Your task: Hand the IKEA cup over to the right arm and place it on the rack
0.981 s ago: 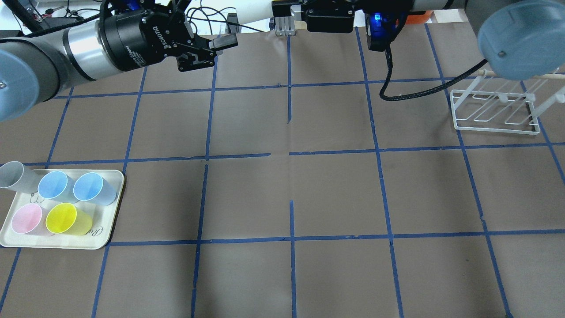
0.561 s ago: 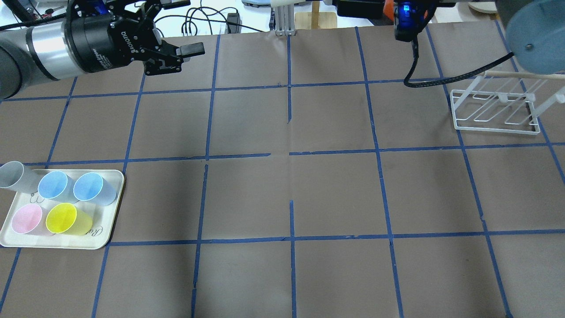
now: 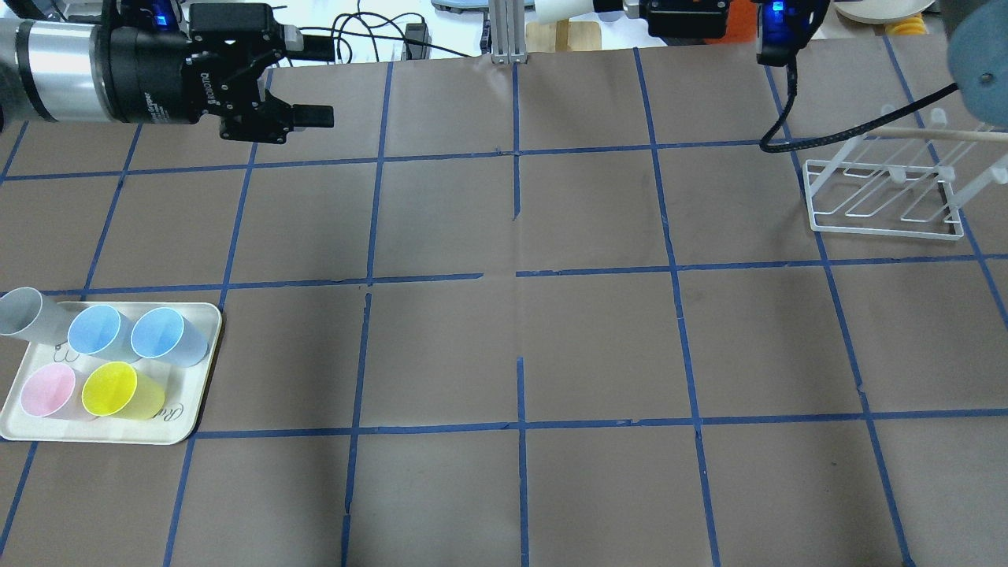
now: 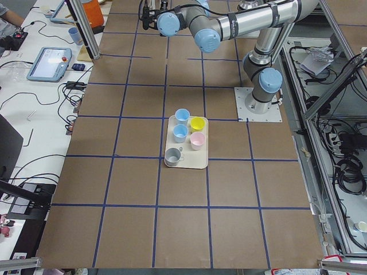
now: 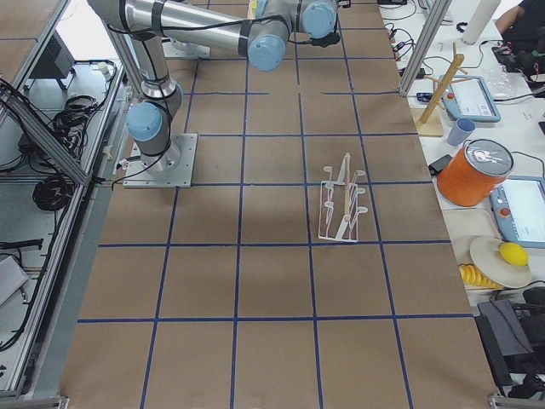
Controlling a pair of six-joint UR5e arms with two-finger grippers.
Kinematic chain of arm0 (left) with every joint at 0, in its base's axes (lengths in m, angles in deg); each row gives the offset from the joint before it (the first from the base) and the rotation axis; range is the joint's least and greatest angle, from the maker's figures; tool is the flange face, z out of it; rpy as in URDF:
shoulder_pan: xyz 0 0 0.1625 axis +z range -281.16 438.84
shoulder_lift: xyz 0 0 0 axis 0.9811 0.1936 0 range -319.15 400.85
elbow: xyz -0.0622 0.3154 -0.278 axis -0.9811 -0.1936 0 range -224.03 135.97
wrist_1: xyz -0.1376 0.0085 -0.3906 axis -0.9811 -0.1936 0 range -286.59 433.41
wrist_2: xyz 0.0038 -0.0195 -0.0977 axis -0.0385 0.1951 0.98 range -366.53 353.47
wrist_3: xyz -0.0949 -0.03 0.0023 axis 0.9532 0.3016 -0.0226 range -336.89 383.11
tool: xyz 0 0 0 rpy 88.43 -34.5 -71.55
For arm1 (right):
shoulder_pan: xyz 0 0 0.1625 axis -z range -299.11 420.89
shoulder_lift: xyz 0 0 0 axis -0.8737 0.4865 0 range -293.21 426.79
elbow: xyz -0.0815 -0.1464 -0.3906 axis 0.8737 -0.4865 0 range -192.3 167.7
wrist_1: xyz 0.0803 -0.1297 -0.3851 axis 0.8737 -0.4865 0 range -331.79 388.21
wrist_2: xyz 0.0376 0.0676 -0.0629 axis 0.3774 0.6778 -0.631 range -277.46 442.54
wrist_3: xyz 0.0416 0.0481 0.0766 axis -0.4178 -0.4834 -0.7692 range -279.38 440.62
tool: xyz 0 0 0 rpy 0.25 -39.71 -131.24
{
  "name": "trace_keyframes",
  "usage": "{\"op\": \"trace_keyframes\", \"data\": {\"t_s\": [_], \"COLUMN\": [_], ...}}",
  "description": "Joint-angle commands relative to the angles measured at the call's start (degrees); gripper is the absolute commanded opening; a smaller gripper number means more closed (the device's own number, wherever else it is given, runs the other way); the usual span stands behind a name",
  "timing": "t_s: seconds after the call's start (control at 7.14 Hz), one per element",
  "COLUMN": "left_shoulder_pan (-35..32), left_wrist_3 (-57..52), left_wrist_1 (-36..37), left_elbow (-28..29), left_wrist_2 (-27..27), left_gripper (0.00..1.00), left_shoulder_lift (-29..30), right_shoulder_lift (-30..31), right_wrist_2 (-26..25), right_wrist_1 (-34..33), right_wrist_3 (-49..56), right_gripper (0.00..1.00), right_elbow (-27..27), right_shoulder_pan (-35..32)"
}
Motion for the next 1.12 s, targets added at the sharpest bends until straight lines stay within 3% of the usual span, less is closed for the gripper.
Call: {"op": "trace_keyframes", "data": {"t_s": [0.0,0.28,0.42,0.7,0.84,0.98], "left_shoulder_pan": [-9.1,-13.4,-14.4,-14.1,-14.0,-13.4], "left_wrist_3": [2.8,3.6,3.8,5.3,14.4,16.7], "left_wrist_1": [6.9,8.6,5.1,-3.2,-2.9,-2.5], "left_elbow": [0.2,0.9,3.1,7.8,6.7,6.3], "left_wrist_2": [-26.8,-40.3,-45.7,-47.3,-47.2,-46.9], "left_gripper": [1.0,1.0,1.0,1.0,1.0,1.0], "left_shoulder_lift": [0.3,-0.8,-2.3,-3.5,-3.2,-3.4], "right_shoulder_lift": [3.2,3.2,3.2,3.2,2.9,2.6], "right_wrist_2": [-15.3,-26.5,-33.8,-49.0,-54.1,-58.3], "right_wrist_1": [0.9,3.0,3.1,4.8,4.1,2.6], "right_wrist_3": [14.3,24.7,32.1,47.6,52.9,59.9], "right_gripper": [0.41,0.41,0.41,0.4,0.4,0.4], "right_elbow": [0.9,0.5,0.7,-0.3,-0.3,-0.3], "right_shoulder_pan": [-0.4,-1.3,-1.3,-1.3,-1.3,-1.1]}}
